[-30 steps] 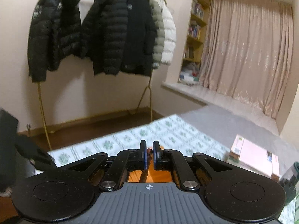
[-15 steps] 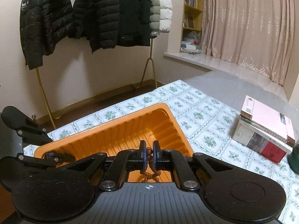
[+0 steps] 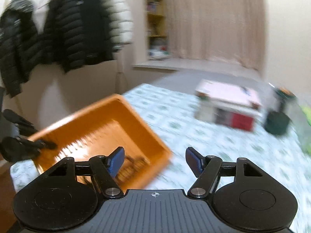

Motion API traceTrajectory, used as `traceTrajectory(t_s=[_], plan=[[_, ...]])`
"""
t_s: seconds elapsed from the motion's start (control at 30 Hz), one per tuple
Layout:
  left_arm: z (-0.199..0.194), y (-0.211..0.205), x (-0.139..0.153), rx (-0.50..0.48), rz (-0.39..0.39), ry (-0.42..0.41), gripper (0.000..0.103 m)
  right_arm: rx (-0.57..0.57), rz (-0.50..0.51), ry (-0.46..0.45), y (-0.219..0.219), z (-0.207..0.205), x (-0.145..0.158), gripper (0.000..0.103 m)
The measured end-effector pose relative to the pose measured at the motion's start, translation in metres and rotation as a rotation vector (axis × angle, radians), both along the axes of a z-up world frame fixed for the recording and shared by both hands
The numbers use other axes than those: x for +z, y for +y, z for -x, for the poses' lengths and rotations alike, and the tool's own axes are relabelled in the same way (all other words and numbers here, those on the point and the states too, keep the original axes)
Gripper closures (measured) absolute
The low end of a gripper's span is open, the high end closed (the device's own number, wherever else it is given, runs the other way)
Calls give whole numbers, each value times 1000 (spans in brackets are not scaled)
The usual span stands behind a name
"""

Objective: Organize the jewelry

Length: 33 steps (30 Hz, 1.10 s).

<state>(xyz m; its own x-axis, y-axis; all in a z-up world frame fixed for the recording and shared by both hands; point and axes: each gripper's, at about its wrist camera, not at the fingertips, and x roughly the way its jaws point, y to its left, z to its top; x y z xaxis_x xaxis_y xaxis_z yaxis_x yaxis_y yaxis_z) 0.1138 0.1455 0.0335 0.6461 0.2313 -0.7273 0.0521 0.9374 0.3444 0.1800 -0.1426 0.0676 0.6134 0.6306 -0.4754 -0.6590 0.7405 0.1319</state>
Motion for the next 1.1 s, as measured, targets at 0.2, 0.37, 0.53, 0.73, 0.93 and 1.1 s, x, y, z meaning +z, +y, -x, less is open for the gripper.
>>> traceTrajectory(t_s=[0.2,0.37,0.53,0.73,0.93,1.1], plan=[[0,-2,0,5,-2,0,100,-153,-31,109,-63,28,-34,34],[1,-4,1,3,-8,-3,100,-202,0,139,-74,58,-61,35],[1,-5,1,5,-12,-1,100,-206,58,139,-60,86,-90,54],[1,-5,3,4,-6,0,100,-220,97,160,-42,90,-116,76],[0,-5,1,8,-8,2,100,-237,143,167,-32,84,-126,85],[0,-4,1,9,-6,1,100,-234,169,150,-29,86,-129,95]])
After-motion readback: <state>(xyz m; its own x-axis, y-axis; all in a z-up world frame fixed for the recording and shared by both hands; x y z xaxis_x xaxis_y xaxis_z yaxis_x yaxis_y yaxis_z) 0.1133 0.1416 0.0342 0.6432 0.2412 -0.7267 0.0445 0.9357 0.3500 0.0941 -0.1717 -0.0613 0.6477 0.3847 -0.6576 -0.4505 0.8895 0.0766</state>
